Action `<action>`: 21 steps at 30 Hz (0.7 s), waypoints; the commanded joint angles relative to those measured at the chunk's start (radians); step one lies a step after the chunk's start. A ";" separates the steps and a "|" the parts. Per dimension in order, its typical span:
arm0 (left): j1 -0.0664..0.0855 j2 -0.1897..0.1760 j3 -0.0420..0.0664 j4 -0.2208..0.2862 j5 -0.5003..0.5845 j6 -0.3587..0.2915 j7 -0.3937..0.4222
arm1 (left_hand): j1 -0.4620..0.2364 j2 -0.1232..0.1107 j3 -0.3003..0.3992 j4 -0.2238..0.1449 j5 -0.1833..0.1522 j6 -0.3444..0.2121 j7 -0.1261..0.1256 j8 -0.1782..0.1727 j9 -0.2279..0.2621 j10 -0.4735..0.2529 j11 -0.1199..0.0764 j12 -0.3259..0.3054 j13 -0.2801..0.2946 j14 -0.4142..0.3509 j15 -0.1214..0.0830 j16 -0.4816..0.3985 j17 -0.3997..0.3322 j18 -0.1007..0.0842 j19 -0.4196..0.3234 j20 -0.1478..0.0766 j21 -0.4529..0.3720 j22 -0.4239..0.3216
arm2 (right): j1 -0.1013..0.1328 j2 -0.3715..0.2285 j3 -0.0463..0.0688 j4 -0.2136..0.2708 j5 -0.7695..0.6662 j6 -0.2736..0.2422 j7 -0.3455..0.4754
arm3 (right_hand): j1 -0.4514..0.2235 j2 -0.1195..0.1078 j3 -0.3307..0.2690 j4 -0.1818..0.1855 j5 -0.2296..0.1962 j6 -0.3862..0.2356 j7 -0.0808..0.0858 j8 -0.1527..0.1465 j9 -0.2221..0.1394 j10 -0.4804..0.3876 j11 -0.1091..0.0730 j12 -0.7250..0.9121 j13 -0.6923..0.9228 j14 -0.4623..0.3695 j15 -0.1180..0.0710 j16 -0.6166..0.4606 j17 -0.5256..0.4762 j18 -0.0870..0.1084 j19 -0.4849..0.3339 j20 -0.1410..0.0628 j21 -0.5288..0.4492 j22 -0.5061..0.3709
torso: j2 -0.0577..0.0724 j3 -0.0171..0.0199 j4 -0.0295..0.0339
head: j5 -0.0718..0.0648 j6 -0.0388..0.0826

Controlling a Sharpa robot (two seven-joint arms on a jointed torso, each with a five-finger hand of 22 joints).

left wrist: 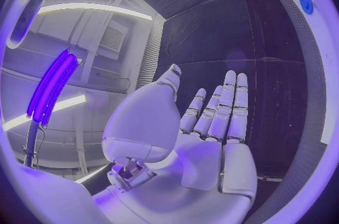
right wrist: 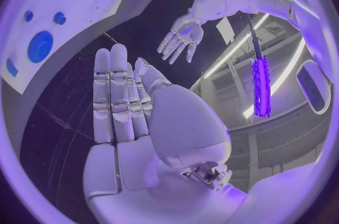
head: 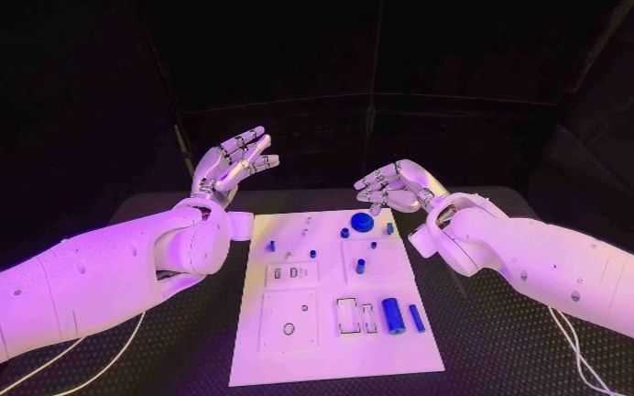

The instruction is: Assemble the parts on the task board

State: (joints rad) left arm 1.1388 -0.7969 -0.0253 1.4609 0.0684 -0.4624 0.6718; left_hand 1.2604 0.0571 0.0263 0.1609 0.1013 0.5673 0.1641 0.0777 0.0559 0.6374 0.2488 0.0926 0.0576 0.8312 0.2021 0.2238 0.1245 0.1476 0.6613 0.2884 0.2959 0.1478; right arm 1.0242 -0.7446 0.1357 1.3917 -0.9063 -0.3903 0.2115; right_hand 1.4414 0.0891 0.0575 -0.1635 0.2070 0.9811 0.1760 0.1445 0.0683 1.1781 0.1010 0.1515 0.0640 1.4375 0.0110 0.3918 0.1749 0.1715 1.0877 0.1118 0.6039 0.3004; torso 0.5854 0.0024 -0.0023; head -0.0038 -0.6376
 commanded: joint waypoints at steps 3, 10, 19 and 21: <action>0.003 -0.031 0.001 0.067 -0.012 0.125 -0.012 | 0.022 0.007 -0.010 -0.020 -0.002 0.218 0.117 0.059 0.021 0.176 -0.018 0.060 0.014 0.059 -0.019 0.030 0.004 0.027 0.048 -0.003 0.021 0.003 | 0.002 0.003 0.001 0.008 -0.408 0.029 -0.175 | -0.040 -0.025 0.045 -0.015 0.019 0.029 -0.009 -0.028 -0.004 0.042 -0.017 -0.040 0.001 0.061 -0.017 0.110 0.076 0.009 0.011 -0.022 0.122 0.076 | 0.044 -0.0058 0.0072 | -0.005 0.003; 0.003 -0.070 0.001 0.141 -0.012 0.182 -0.036 | 0.040 0.009 -0.018 -0.042 -0.002 0.256 0.107 0.076 0.017 0.218 -0.029 0.079 0.010 0.086 -0.029 0.050 0.006 0.034 0.072 -0.006 0.030 0.001 | 0.006 0.016 0.002 0.018 -0.656 0.086 -0.301 | -0.104 -0.063 0.104 0.002 -0.015 0.037 -0.010 -0.060 -0.003 0.031 -0.014 -0.088 0.001 0.070 -0.010 0.329 0.219 0.011 0.024 -0.022 0.232 0.141 | 0.082 -0.0137 0.0071 | -0.008 0.005; 0.006 -0.093 0.001 0.174 -0.046 0.207 -0.059 | 0.043 0.009 -0.018 -0.046 -0.002 0.258 0.107 0.076 0.017 0.219 -0.030 0.080 0.010 0.087 -0.030 0.051 0.005 0.034 0.073 -0.007 0.030 0.001 | 0.028 0.046 0.002 0.017 -0.820 0.128 -0.379 | -0.135 -0.105 0.132 0.024 -0.029 0.004 -0.020 -0.080 -0.004 -0.013 -0.012 -0.089 0.000 0.064 -0.008 0.507 0.402 0.012 0.020 -0.017 0.288 0.174 | 0.124 -0.0220 0.0007 | 0.000 0.023; 0.007 -0.096 0.001 0.177 -0.051 0.208 -0.063 | 0.043 0.009 -0.018 -0.046 -0.002 0.258 0.107 0.076 0.016 0.219 -0.030 0.080 0.009 0.087 -0.030 0.051 0.005 0.034 0.074 -0.007 0.030 0.001 | 0.033 0.056 0.002 0.013 -0.844 0.142 -0.398 | -0.140 -0.114 0.140 0.033 -0.031 -0.008 -0.021 -0.081 -0.004 -0.025 -0.013 -0.089 0.000 0.061 -0.011 0.564 0.466 0.011 0.021 -0.015 0.308 0.189 | 0.131 -0.0241 -0.0018 | 0.000 0.027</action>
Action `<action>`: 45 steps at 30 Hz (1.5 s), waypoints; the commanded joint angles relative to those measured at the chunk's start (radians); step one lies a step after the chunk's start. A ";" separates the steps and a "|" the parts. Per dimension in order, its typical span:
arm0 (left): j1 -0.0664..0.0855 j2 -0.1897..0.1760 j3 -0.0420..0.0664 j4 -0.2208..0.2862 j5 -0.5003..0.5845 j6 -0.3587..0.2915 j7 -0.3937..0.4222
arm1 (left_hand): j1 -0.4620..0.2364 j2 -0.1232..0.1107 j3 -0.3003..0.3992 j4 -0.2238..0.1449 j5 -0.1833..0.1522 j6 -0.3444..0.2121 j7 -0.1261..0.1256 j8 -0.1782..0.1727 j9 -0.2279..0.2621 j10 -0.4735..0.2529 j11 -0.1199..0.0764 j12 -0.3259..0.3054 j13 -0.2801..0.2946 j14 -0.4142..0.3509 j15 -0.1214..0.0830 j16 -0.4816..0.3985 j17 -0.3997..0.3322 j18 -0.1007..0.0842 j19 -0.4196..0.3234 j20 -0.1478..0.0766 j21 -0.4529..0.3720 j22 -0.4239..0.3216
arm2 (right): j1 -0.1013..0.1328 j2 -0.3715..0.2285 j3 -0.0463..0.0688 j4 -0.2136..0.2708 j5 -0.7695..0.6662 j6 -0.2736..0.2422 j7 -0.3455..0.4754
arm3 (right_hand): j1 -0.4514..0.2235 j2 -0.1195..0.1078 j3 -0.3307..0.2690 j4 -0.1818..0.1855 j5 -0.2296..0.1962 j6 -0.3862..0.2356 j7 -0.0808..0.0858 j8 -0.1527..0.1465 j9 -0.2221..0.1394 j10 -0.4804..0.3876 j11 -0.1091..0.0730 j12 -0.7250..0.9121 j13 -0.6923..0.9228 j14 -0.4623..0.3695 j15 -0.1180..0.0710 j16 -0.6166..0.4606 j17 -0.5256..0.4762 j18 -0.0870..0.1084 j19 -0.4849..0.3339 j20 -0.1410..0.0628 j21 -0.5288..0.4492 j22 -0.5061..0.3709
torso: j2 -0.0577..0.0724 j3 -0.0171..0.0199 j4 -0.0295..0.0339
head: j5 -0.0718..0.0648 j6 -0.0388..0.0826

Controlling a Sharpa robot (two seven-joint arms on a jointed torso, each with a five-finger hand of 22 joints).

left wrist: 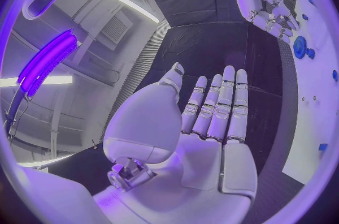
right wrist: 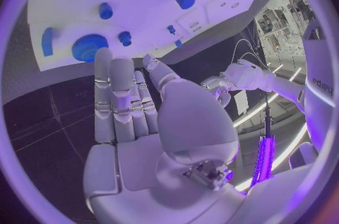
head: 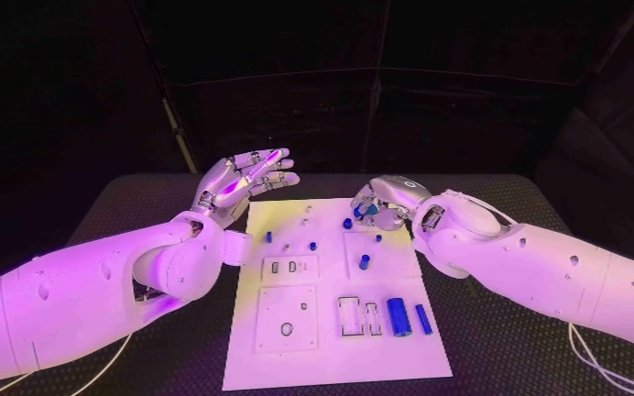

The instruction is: Assemble the parts on the task board

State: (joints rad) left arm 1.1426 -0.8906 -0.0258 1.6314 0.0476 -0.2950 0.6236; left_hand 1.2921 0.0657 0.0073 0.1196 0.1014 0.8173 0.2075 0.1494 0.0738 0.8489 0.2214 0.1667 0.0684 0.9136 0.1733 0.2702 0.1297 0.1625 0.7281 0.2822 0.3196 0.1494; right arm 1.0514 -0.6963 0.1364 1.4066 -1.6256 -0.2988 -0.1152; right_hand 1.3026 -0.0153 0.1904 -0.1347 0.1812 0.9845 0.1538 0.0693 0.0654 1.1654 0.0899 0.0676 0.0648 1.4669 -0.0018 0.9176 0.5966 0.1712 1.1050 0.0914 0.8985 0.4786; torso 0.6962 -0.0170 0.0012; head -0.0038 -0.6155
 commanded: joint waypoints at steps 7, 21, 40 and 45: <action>0.004 -0.004 0.001 0.012 -0.034 0.043 -0.019 | 0.016 -0.001 0.000 -0.011 -0.002 0.005 0.066 0.003 -0.003 0.006 -0.001 0.004 -0.003 0.004 0.000 0.004 -0.001 0.019 0.007 -0.001 0.006 -0.002 | 0.013 0.027 0.001 -0.009 -0.153 0.049 -0.092 | 0.000 -0.033 0.031 0.032 -0.006 -0.024 0.003 -0.002 0.001 -0.025 0.000 -0.002 0.003 0.028 0.002 0.207 0.232 -0.008 0.049 0.013 0.135 0.157 | 0.037 -0.0050 -0.0046 | 0.006 0.004; 0.004 -0.006 0.001 0.013 -0.035 0.041 -0.026 | 0.017 0.000 0.000 -0.012 -0.001 0.004 0.067 0.002 -0.004 0.005 0.000 0.003 -0.003 0.003 0.000 0.003 -0.002 0.019 0.008 0.000 0.006 -0.002 | 0.021 0.056 0.001 -0.028 -0.165 0.094 -0.105 | 0.006 -0.045 0.070 0.071 -0.005 -0.024 0.001 -0.001 0.001 0.000 -0.003 0.004 0.006 0.028 0.003 0.329 0.370 -0.025 0.084 0.015 0.239 0.286 | 0.050 -0.0058 0.0000 | 0.005 0.003; 0.006 -0.008 0.001 0.006 -0.035 0.039 -0.033 | 0.021 0.007 0.003 -0.016 0.000 0.003 0.069 0.001 -0.006 0.002 0.001 0.002 -0.004 0.001 0.001 0.003 -0.003 0.018 0.008 0.000 0.005 -0.004 | 0.025 0.095 0.001 -0.063 -0.160 0.146 -0.106 | 0.019 -0.045 0.118 0.094 -0.001 -0.002 -0.004 0.005 0.003 0.039 -0.010 0.007 0.008 0.025 -0.002 0.367 0.405 -0.030 0.094 0.011 0.278 0.332 | 0.059 -0.0080 0.0013 | 0.008 -0.008; 0.007 -0.009 0.001 0.005 -0.035 0.041 -0.031 | 0.023 0.009 0.004 -0.018 0.000 0.003 0.069 0.001 -0.006 0.003 0.001 0.002 -0.004 0.002 0.001 0.003 -0.003 0.018 0.009 0.000 0.005 -0.004 | 0.025 0.103 0.001 -0.074 -0.160 0.156 -0.110 | 0.023 -0.049 0.131 0.098 -0.001 0.004 -0.006 0.005 0.003 0.058 -0.014 0.011 0.012 0.024 -0.005 0.372 0.408 -0.031 0.092 0.009 0.285 0.338 | 0.060 -0.0081 -0.0004 | 0.009 -0.013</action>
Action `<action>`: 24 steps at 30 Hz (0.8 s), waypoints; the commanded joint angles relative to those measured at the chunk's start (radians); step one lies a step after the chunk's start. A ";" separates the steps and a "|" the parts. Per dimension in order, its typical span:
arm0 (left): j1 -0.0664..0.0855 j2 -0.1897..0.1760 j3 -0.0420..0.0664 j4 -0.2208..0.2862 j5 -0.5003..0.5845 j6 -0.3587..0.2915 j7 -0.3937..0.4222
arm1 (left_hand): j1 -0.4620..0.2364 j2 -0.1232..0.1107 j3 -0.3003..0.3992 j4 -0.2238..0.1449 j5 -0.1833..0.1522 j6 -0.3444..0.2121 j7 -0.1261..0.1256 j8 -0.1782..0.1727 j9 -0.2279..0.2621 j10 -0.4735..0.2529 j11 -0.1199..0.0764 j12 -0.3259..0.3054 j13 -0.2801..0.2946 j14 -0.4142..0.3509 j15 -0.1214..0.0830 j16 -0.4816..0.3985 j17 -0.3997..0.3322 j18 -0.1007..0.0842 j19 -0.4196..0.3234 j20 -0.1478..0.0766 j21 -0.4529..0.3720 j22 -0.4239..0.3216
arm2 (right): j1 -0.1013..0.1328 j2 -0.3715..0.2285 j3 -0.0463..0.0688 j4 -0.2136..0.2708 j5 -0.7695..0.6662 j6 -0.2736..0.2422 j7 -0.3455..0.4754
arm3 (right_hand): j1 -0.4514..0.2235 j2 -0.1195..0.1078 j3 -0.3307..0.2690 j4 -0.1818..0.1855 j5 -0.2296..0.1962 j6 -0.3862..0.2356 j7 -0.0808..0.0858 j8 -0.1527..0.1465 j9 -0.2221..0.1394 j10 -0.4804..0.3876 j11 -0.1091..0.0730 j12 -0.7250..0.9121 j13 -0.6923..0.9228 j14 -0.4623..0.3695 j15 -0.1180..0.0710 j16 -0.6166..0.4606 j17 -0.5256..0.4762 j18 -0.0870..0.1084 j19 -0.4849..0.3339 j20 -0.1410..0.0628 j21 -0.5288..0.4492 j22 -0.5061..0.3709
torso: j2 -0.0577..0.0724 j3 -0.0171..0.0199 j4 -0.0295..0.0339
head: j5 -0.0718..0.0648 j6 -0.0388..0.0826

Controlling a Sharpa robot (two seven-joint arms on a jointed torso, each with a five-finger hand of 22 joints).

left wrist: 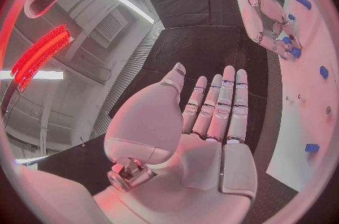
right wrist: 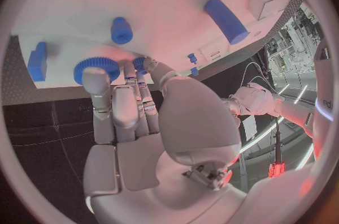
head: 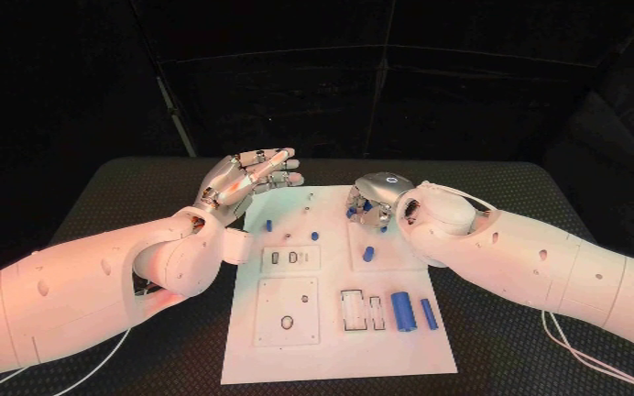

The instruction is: Assemble the parts on the task board

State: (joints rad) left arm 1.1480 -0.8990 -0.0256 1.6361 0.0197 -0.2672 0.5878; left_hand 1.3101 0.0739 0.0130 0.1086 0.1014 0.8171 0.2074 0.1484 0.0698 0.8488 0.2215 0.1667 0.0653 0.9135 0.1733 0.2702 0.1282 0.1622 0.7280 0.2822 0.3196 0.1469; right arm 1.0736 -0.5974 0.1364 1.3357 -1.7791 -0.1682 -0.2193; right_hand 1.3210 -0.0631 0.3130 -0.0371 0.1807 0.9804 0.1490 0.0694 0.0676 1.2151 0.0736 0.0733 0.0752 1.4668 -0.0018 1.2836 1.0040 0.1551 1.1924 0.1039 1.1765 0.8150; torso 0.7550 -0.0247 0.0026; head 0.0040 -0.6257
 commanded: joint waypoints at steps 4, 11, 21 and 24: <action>0.003 -0.001 0.001 0.000 -0.007 0.016 0.005 | 0.005 0.001 -0.001 -0.007 0.000 0.003 0.069 0.002 -0.002 0.003 0.001 0.002 -0.001 0.002 0.001 0.003 -0.002 0.018 0.009 0.000 0.005 -0.002 | 0.003 0.010 0.001 -0.010 -0.006 0.024 -0.006 | 0.005 -0.002 0.017 0.005 0.000 0.014 -0.002 0.006 0.001 0.016 0.001 0.006 0.002 0.023 -0.006 0.009 0.003 -0.015 0.004 -0.004 0.010 0.004 | 0.002 -0.0001 -0.0012 | 0.000 -0.007; 0.003 0.002 0.001 -0.002 -0.007 0.021 0.002 | 0.005 0.001 -0.001 -0.007 0.000 0.003 0.069 0.002 -0.002 0.003 0.001 0.002 -0.001 0.002 0.001 0.003 -0.002 0.018 0.009 0.000 0.005 -0.002 | 0.003 0.017 0.001 -0.013 -0.006 -0.014 -0.007 | 0.008 0.007 0.041 0.018 0.017 0.051 0.001 0.020 0.006 0.034 0.000 0.007 0.006 0.021 -0.007 0.015 0.006 -0.015 0.003 -0.006 0.017 0.010 | 0.003 0.0001 -0.0016 | 0.002 -0.009; 0.003 -0.001 0.001 -0.004 -0.007 0.021 -0.006 | 0.006 0.003 0.000 -0.008 0.000 0.004 0.069 0.002 -0.002 0.003 0.001 0.003 -0.001 0.003 0.001 0.004 -0.002 0.019 0.010 0.000 0.005 -0.002 | 0.002 0.006 0.001 0.025 0.009 -0.139 -0.024 | 0.011 0.018 0.069 0.036 0.010 0.119 -0.014 0.047 0.015 0.077 -0.013 0.017 0.017 0.022 -0.017 0.029 0.019 -0.018 0.010 -0.013 0.034 0.032 | 0.004 -0.0005 -0.0026 | 0.003 -0.003; 0.004 -0.002 0.001 -0.004 -0.007 0.015 -0.005 | 0.008 0.005 0.001 -0.011 0.000 0.002 0.069 0.002 -0.002 0.002 0.001 0.002 -0.001 0.004 0.000 0.005 -0.002 0.019 0.011 0.000 0.005 -0.002 | 0.002 0.006 0.001 0.033 0.017 -0.174 -0.027 | 0.011 0.017 0.072 0.038 0.011 0.125 -0.016 0.049 0.015 0.082 -0.015 0.018 0.019 0.022 -0.018 0.030 0.021 -0.018 0.010 -0.014 0.036 0.033 | 0.004 -0.0014 -0.0022 | 0.005 -0.001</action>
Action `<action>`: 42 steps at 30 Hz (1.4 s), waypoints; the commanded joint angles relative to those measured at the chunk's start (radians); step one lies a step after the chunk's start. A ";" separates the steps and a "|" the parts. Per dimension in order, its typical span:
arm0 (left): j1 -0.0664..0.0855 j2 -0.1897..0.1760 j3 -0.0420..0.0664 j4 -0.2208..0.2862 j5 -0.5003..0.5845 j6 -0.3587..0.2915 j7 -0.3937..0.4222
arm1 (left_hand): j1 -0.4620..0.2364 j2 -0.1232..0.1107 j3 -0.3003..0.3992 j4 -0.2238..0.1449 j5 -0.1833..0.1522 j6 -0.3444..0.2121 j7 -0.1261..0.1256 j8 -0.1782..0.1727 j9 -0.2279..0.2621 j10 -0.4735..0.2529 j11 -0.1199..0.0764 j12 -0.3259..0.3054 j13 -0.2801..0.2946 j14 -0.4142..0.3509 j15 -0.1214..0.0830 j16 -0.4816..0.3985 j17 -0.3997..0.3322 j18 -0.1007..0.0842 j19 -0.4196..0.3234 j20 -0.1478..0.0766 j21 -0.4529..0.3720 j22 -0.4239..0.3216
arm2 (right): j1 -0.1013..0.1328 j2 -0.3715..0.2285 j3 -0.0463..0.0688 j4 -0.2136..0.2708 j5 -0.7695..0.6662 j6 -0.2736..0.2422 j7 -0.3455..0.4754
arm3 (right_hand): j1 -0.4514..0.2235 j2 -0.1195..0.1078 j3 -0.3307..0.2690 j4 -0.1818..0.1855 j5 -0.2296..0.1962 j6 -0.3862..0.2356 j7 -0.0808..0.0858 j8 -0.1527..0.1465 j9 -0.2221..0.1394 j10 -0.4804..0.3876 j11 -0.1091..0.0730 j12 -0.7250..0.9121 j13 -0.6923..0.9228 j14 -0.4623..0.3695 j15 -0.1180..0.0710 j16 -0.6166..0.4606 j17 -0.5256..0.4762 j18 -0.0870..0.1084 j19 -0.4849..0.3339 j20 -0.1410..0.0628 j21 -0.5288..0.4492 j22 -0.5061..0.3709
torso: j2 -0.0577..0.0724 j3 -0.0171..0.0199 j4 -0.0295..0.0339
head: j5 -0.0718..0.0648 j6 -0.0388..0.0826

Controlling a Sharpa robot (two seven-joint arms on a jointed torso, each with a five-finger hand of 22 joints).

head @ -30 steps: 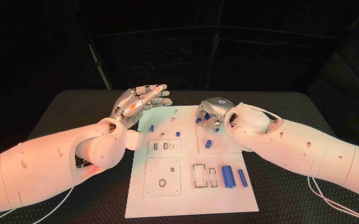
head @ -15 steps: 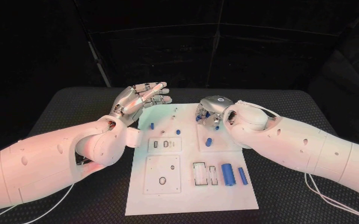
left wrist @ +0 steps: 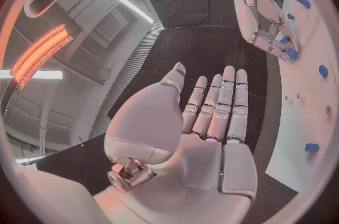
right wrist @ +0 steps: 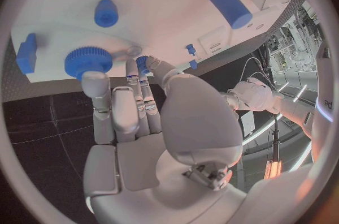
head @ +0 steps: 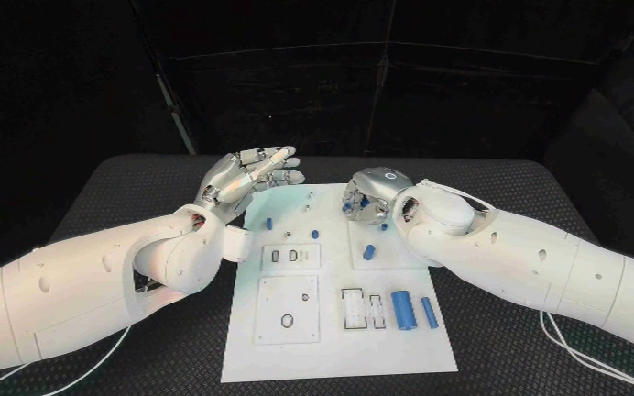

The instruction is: Assemble the parts on the task board

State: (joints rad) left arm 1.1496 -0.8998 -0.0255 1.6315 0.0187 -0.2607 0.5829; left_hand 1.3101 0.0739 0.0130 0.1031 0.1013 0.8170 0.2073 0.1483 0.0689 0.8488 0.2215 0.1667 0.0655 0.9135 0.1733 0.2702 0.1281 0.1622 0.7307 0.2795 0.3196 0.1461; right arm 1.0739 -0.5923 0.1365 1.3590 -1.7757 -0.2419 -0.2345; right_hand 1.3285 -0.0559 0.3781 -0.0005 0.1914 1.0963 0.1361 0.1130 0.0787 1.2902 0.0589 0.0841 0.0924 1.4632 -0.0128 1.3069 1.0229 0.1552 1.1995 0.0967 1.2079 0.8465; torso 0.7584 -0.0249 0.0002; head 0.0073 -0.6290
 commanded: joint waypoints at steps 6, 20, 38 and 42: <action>0.006 -0.005 0.001 -0.002 -0.006 0.001 0.001 | 0.011 0.006 0.002 -0.009 0.000 -0.002 0.070 0.000 -0.003 -0.003 0.002 0.000 -0.002 0.003 0.001 0.005 -0.002 0.019 0.009 0.002 0.005 -0.002 | 0.010 0.028 0.001 -0.009 0.026 -0.152 -0.016 | 0.004 0.009 0.010 0.003 0.000 0.014 -0.005 0.007 0.005 0.009 -0.002 0.006 0.003 0.025 -0.008 0.008 0.002 -0.019 0.003 -0.008 0.006 0.004 | 0.004 -0.0025 0.0040 | 0.002 0.008; 0.015 -0.011 0.001 -0.002 0.038 -0.001 0.001 | 0.011 0.006 0.002 -0.010 0.000 -0.003 0.070 -0.001 -0.003 -0.004 0.002 -0.001 -0.002 0.002 0.001 0.004 -0.003 0.018 0.009 0.002 0.005 -0.003 | 0.032 0.147 0.001 -0.124 0.052 -0.149 0.015 | 0.002 0.006 0.011 0.006 -0.001 0.014 -0.004 0.006 0.005 0.006 -0.002 0.003 0.002 0.025 -0.009 0.008 0.001 -0.018 0.001 -0.009 0.005 0.001 | 0.009 -0.0052 0.0043 | 0.005 0.004; 0.026 -0.010 0.001 -0.012 0.041 -0.002 0.001 | 0.012 0.007 0.003 -0.012 0.000 -0.004 0.070 -0.001 -0.003 -0.005 0.002 -0.002 -0.002 0.001 0.002 0.004 -0.003 0.018 0.008 0.003 0.004 -0.003 | 0.040 0.226 -0.001 -0.218 0.044 -0.095 0.039 | -0.002 0.002 0.012 0.010 -0.005 0.011 -0.003 0.002 0.003 0.003 0.000 -0.001 0.003 0.024 -0.008 0.008 0.000 -0.019 -0.001 -0.009 0.005 0.000 | 0.010 -0.0049 0.0035 | 0.014 -0.002; 0.028 -0.008 0.001 -0.012 0.041 -0.001 0.001 | 0.012 0.007 0.003 -0.012 0.000 -0.004 0.070 -0.001 -0.003 -0.005 0.002 -0.002 -0.002 0.001 0.002 0.004 -0.004 0.018 0.008 0.003 0.004 -0.004 | 0.044 0.238 -0.013 -0.239 0.033 -0.099 0.040 | -0.002 0.002 0.012 0.010 -0.005 0.011 -0.003 0.002 0.003 0.003 0.000 -0.001 0.003 0.024 -0.008 0.008 0.000 -0.019 -0.001 -0.009 0.005 0.000 | 0.011 -0.0055 0.0040 | 0.015 -0.002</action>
State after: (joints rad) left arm 1.1758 -0.9095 -0.0255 1.6182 0.0562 -0.2651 0.5804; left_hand 1.3147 0.0785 0.0155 0.0949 0.1013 0.8170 0.2073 0.1483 0.0669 0.8488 0.2215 0.1667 0.0647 0.9135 0.1734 0.2702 0.1263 0.1620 0.7350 0.2823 0.3195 0.1442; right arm 1.1144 -0.3576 0.1244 1.1250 -1.7275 -0.3456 -0.2067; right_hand 1.3345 -0.0554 0.3856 0.0054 0.1800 1.1015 0.1341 0.1126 0.0790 1.2935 0.0554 0.0841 0.0935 1.4668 -0.0164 1.3116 1.0245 0.1551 1.2031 0.0931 1.2079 0.8474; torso 0.7694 -0.0301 0.0044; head 0.0216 -0.6311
